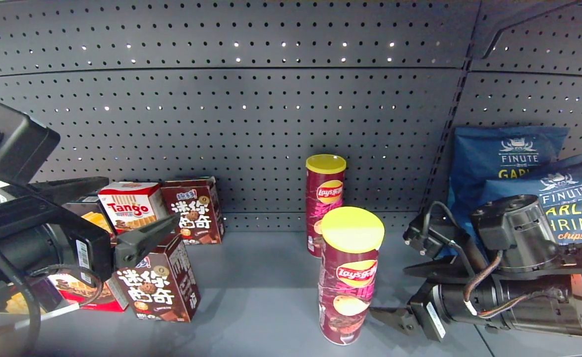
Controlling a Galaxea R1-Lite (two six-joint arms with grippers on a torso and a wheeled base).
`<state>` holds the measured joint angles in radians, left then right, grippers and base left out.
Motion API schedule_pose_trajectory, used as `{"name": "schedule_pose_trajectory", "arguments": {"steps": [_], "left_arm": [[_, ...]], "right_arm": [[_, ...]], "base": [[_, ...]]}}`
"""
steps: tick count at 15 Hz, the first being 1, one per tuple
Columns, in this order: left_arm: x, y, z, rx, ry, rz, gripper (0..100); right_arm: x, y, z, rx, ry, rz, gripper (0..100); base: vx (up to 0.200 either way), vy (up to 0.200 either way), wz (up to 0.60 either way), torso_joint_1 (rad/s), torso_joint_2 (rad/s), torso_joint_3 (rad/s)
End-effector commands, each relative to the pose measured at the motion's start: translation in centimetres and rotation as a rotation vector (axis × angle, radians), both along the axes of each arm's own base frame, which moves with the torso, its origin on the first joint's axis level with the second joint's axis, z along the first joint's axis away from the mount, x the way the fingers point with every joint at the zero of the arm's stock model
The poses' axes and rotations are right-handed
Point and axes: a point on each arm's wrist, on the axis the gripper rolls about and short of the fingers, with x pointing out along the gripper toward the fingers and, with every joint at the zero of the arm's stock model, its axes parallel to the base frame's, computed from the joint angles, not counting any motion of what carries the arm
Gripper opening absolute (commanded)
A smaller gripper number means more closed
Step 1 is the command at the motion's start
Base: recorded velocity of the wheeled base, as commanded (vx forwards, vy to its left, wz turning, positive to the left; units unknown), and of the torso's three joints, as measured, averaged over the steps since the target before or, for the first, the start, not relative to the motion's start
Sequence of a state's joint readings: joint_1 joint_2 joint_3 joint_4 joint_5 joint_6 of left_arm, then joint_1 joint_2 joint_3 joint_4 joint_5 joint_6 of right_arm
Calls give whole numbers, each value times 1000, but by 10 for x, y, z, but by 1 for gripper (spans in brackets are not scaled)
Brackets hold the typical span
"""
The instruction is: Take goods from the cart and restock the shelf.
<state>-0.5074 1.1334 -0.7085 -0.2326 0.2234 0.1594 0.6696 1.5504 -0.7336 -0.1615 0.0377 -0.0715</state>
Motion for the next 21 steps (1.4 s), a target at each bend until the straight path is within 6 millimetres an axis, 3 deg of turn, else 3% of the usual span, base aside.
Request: {"name": "schedule_pose_trajectory", "arguments": {"steps": [1,21], "left_arm": [[0,0,-1,1,2,0,100],[0,1,-1,-8,7,4,100]], "right_arm": [[1,1,-1,-2,2,2,100],[12,13,-4,-8,10,12,100]], "base": [[0,0,0,0,0,0],[0,0,0,0,0,0]]}}
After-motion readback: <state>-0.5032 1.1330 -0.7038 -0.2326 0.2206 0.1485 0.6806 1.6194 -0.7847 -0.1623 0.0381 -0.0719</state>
